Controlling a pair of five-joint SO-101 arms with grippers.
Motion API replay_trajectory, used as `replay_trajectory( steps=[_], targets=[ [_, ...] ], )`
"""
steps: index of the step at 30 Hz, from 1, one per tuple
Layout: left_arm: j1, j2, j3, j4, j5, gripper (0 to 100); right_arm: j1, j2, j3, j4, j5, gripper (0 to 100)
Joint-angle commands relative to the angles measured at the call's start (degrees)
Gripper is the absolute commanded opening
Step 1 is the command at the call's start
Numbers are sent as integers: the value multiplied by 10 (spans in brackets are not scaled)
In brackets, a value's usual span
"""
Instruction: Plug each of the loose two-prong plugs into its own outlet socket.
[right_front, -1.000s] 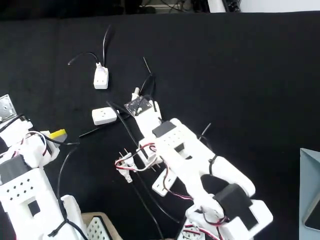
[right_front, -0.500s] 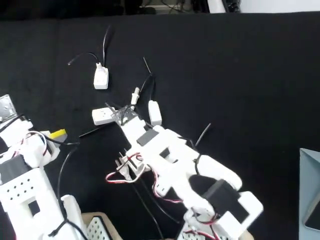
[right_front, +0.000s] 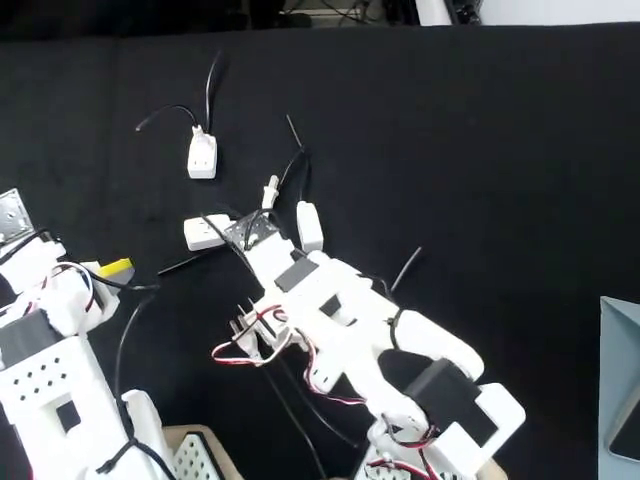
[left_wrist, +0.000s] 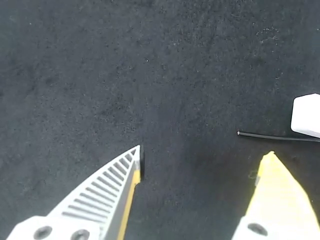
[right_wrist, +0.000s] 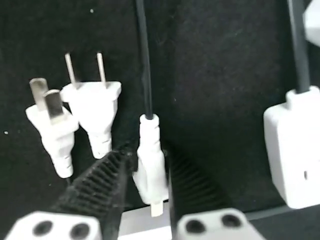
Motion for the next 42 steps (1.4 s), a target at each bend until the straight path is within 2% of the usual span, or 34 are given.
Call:
replay_trajectory(
  steps=[1,11,16,19,26,29,33,39,42],
  targets=[
    [-5,-7,2,-11,4,357,-12,-34,-14,18,-3,12],
    [-5,-7,2,-10,3,357,-12,-95,-19,45,-2,12],
    [-3,-7,-1,-8,3,357,-11,-175,-23,38,-2,12],
    [-2,-7,-4,-7,4,357,11,-205,-18,23,29,12],
    [0,-7,-4,-7,4,357,95,-112,-10,3,69,14],
    [0,-7,-4,-7,4,357,94,-46,-35,3,63,25],
    [0,-7,-3,-7,4,357,87,33,-79,7,18,94],
    [0,-7,0,-7,4,357,80,84,-101,8,13,95],
    [0,-7,1,-10,4,357,80,69,-105,30,13,55]
  ],
)
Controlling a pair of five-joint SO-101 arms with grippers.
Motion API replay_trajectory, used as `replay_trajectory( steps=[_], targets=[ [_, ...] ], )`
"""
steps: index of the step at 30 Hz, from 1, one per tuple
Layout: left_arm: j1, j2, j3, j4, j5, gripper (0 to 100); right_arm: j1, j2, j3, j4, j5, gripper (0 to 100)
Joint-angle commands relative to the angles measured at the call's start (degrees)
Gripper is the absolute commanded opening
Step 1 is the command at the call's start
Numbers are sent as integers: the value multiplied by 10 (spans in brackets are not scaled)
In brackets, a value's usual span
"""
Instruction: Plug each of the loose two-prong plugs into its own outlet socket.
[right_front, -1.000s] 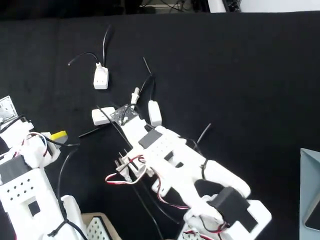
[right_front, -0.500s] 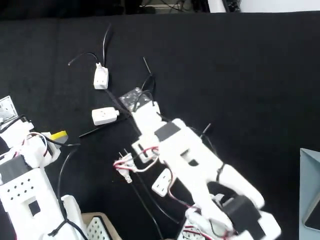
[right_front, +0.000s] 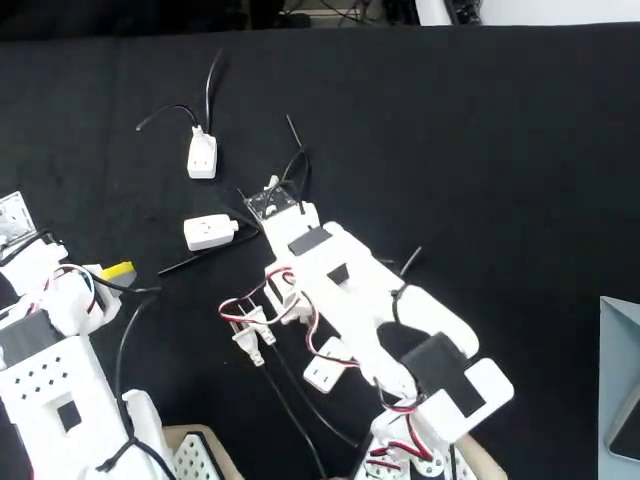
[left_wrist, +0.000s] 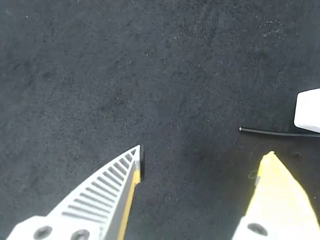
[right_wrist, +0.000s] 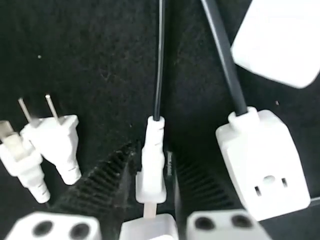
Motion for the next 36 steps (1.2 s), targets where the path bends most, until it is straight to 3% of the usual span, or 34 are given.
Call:
replay_trajectory(
  steps=[1,12,17,26,33,36],
  targets=[
    [0,-7,-6,-11,4,357,-5,-13,-24,19,-6,40],
    [0,-7,-6,-10,4,357,-4,3,-29,40,-7,13],
    [0,-7,-7,-7,2,357,-5,-27,-54,102,-5,12],
    [0,-8,-77,33,3,357,-4,-314,-79,176,3,11],
    [2,-8,-170,87,4,357,-4,-525,-22,144,30,11],
    [36,-8,-176,87,4,357,-7,-589,16,108,31,11]
  ],
)
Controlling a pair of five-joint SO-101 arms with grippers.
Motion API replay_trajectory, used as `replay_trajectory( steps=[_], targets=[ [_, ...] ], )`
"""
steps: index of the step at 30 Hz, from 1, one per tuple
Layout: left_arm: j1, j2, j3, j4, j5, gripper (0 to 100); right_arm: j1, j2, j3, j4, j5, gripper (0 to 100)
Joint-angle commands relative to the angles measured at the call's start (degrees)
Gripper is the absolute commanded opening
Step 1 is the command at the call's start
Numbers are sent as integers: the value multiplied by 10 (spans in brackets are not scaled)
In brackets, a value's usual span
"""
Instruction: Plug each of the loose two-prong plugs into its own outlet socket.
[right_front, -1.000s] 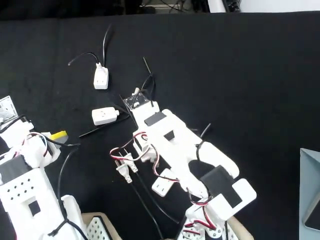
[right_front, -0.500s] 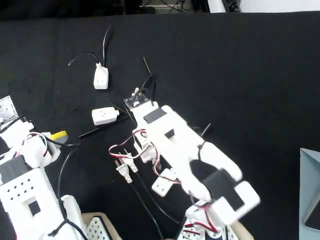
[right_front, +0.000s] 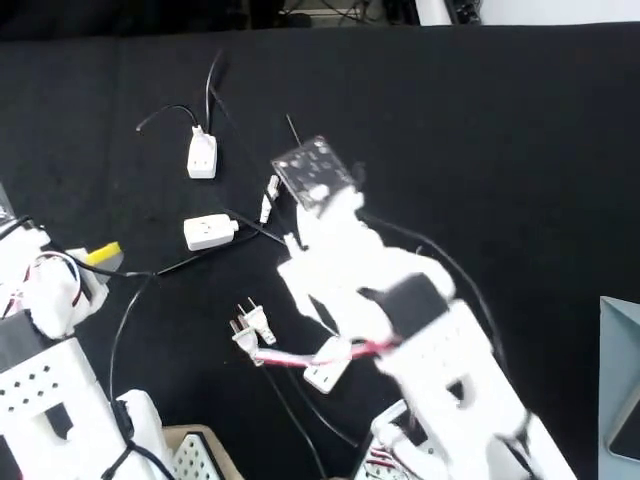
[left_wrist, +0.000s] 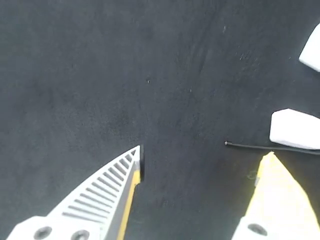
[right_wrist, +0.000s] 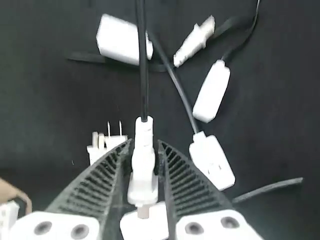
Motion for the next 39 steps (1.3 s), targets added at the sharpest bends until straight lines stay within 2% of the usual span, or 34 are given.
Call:
replay_trajectory(
  steps=[1,11,19,24,31,39],
  targets=[
    [53,-8,-42,5,4,357,-17,-83,29,-49,6,11],
    [251,-8,-48,1,65,357,-109,-218,199,-185,24,11],
    [367,-10,-51,4,62,357,-112,-232,241,-215,25,11],
    [438,-62,-45,5,61,357,-112,-232,241,-214,25,11],
    [476,-174,-29,5,57,357,-112,-232,241,-211,25,11],
    [492,-211,18,5,19,356,-112,-231,242,-211,25,11]
  ],
)
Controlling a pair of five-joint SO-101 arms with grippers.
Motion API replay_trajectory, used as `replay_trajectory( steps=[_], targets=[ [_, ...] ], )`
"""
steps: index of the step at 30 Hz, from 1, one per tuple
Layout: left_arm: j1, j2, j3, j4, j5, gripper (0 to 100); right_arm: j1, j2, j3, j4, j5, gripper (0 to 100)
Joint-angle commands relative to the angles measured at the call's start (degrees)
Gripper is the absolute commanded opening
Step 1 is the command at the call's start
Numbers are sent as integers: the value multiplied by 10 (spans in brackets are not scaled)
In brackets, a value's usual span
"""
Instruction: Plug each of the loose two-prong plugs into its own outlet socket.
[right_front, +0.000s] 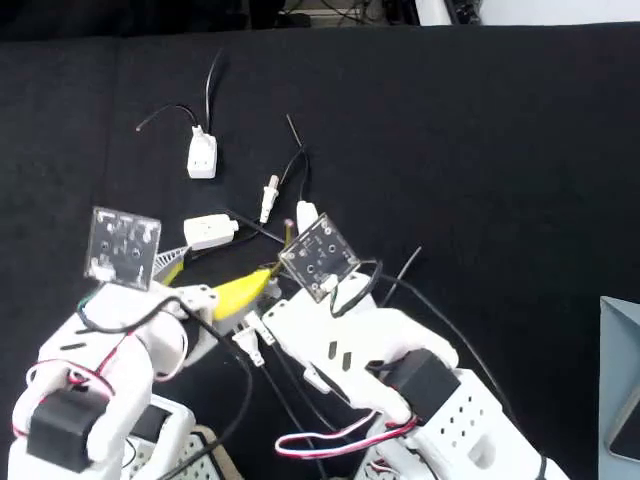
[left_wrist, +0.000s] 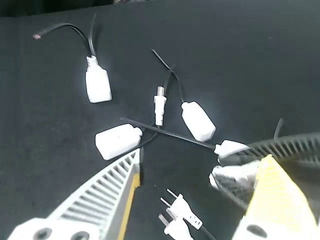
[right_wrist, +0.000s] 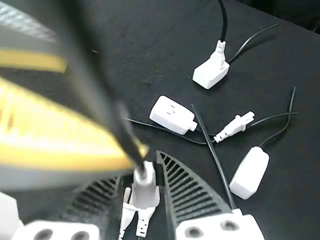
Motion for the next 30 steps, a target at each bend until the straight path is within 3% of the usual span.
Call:
replay_trajectory(
  steps=[1,9,14,23,30],
  targets=[
    [5,-6,-1,2,-11,356,-7,-5,-5,-9,3,11],
    [-155,5,5,-27,-15,356,37,-4,-5,-8,-2,11],
    [-218,103,6,-61,-90,356,98,49,-5,-11,-3,11],
    [-225,408,-103,-81,-178,356,232,217,-25,-42,-18,11],
    [-205,601,-231,-102,-212,355,297,241,-21,-57,-18,11]
  ],
)
